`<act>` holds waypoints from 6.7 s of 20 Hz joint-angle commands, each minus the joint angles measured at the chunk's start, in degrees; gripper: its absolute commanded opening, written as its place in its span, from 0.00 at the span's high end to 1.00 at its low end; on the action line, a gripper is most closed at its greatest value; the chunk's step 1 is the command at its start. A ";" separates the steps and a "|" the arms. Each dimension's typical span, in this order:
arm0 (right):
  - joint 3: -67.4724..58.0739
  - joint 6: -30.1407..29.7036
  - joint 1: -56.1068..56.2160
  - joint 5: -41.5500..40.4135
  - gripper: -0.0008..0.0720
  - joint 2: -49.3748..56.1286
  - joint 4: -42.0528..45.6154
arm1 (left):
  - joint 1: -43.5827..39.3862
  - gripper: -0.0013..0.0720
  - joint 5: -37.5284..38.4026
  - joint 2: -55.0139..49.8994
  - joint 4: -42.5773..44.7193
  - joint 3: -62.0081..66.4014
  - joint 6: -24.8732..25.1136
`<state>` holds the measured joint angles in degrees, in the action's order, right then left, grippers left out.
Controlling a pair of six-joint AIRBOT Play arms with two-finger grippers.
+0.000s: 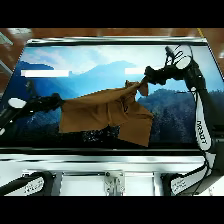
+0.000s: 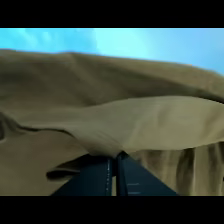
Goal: Fold the shirts.
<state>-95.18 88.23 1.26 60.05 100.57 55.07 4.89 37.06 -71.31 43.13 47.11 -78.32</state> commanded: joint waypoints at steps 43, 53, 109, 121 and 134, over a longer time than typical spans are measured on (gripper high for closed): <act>37.92 -16.20 -18.88 8.33 0.06 -9.07 -11.08 | 10.67 0.93 22.14 1.73 -3.37 -3.82 6.29; 37.92 -12.11 -12.02 -2.05 0.42 -7.17 -3.96 | 10.69 0.93 23.02 5.57 -5.33 -3.72 6.34; 17.31 1.27 0.04 -35.28 0.92 -12.66 20.35 | 8.74 0.93 12.63 -14.49 21.33 36.83 -3.37; 17.31 1.07 0.11 -38.75 0.92 -2.99 16.09 | 4.98 0.93 9.05 -27.82 21.79 36.85 -3.15; 18.05 2.93 -0.37 1.46 0.92 -5.73 29.44 | 5.75 0.93 40.17 -28.63 34.71 36.81 -5.62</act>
<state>-77.32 89.38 0.91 53.65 94.72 83.40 10.66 71.37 -99.59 74.98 83.92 -82.28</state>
